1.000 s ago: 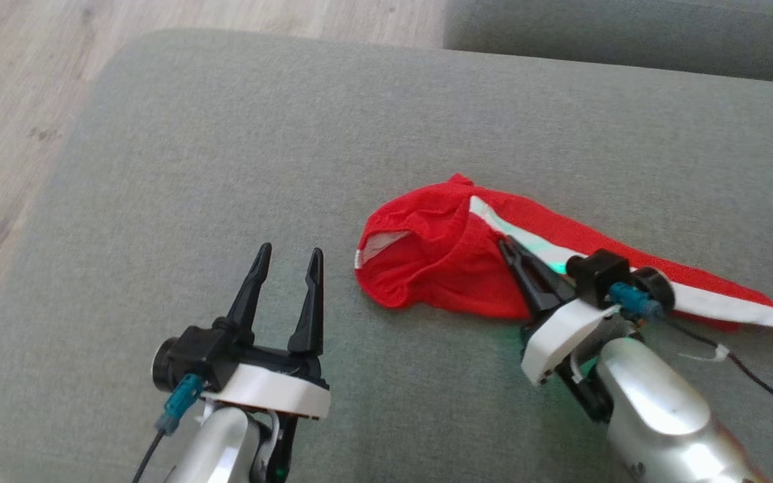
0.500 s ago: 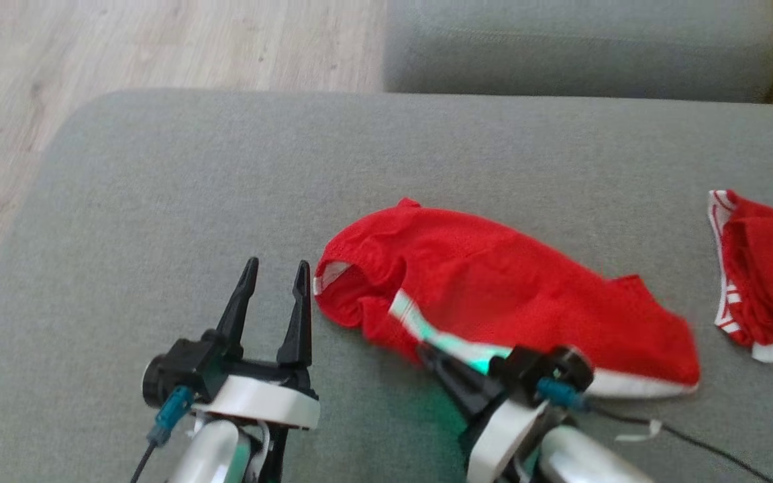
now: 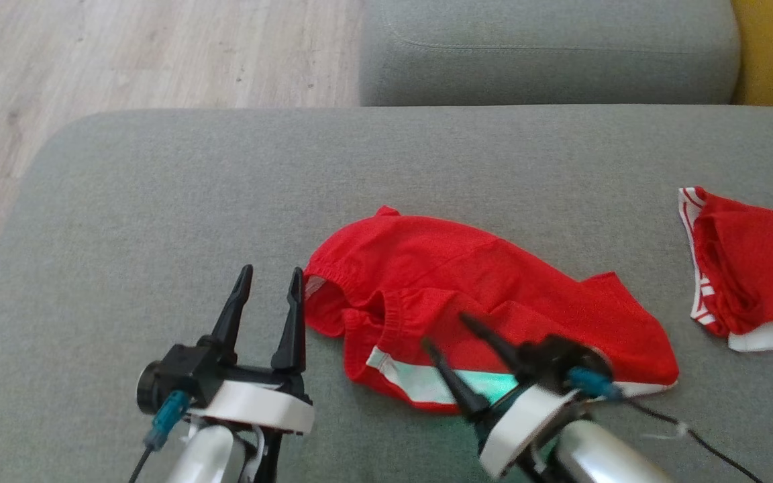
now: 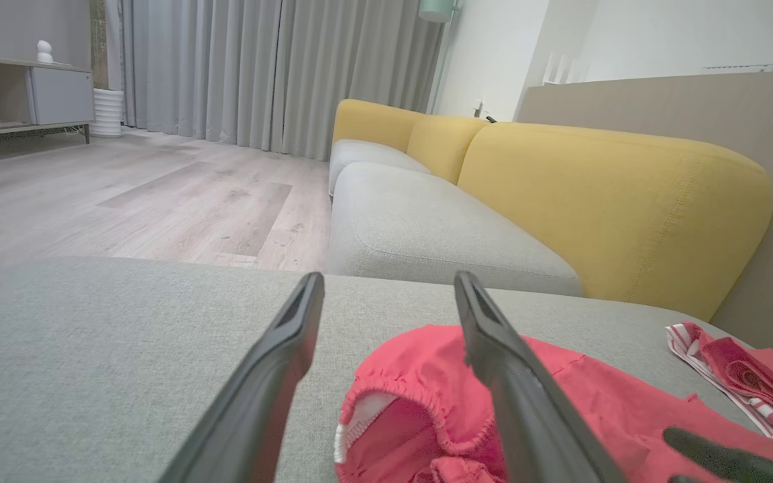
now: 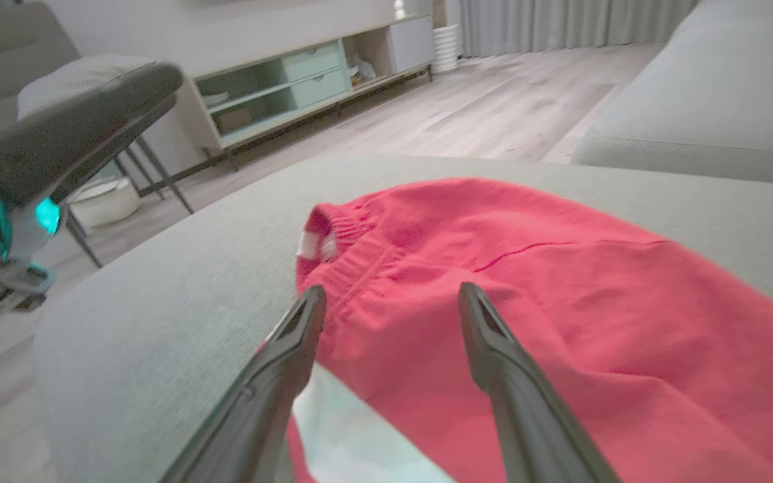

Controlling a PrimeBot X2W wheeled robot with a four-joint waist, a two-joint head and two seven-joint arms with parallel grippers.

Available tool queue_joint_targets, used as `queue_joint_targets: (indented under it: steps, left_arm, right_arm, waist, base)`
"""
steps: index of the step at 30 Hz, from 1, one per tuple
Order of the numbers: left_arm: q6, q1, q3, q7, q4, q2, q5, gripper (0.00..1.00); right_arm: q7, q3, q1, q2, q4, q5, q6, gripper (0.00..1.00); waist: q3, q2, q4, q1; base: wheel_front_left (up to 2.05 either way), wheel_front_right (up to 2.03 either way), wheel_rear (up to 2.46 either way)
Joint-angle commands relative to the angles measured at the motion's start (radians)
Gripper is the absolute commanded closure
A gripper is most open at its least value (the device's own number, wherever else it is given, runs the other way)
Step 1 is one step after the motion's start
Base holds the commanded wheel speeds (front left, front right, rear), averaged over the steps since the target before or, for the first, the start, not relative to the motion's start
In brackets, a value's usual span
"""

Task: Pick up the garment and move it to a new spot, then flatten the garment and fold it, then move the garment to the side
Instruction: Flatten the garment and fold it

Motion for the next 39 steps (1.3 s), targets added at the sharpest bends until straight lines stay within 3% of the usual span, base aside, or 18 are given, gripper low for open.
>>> queue_joint_targets:
  steps: [1,6,10,15,24,30,39]
  left_arm:
    - [-0.001,-0.018,0.040,-0.005,-0.029,0.000,0.012,0.00]
    - [-0.001,-0.009,0.049,-0.005,-0.037,0.000,0.015,0.00]
    - [-0.002,0.000,0.046,-0.005,-0.044,0.000,0.012,0.00]
    - [-0.002,0.002,0.032,-0.005,-0.048,0.000,0.003,0.00]
    - [-0.034,-0.008,-0.029,-0.002,0.009,0.001,-0.001,0.00]
    - [-0.075,-0.022,-0.138,0.105,0.060,0.034,-0.007,0.00]
    - [-0.084,-0.039,-0.217,0.210,0.053,0.087,-0.040,0.00]
  right_arm:
    - [-0.019,-0.028,0.006,0.001,-0.044,0.004,-0.001,0.00]
    - [-0.022,-0.296,0.078,-0.011,-0.147,-0.076,-0.001,0.00]
    - [-0.022,-0.557,0.183,0.031,-0.224,-0.187,-0.001,0.00]
    - [-0.022,-0.723,0.264,0.076,-0.239,-0.317,-0.001,0.00]
    - [-0.022,-0.770,0.265,0.088,-0.274,-0.303,-0.001,0.00]
    - [-0.022,-0.772,0.270,0.088,-0.269,-0.280,-0.001,0.00]
    - [-0.023,-0.762,0.261,0.088,-0.264,-0.265,-0.001,0.00]
  waist:
    - [-0.001,-0.0001,-0.007,0.0001]
    - [-0.002,-0.0001,-0.033,0.0001]
    - [0.001,-0.0001,-0.051,0.0001]
    - [0.012,-0.0001,-0.064,0.0001]
    - [0.019,-0.0001,-0.062,0.0001]
    - [0.023,-0.0001,-0.051,0.0001]
    - [0.039,-0.0001,-0.054,0.0001]
  base:
    - [0.00,0.00,0.00]
    - [0.00,0.00,0.00]
    - [0.00,0.00,0.00]
    - [0.00,0.00,0.00]
    - [0.00,0.00,0.00]
    - [0.00,0.00,0.00]
    - [0.00,0.00,0.00]
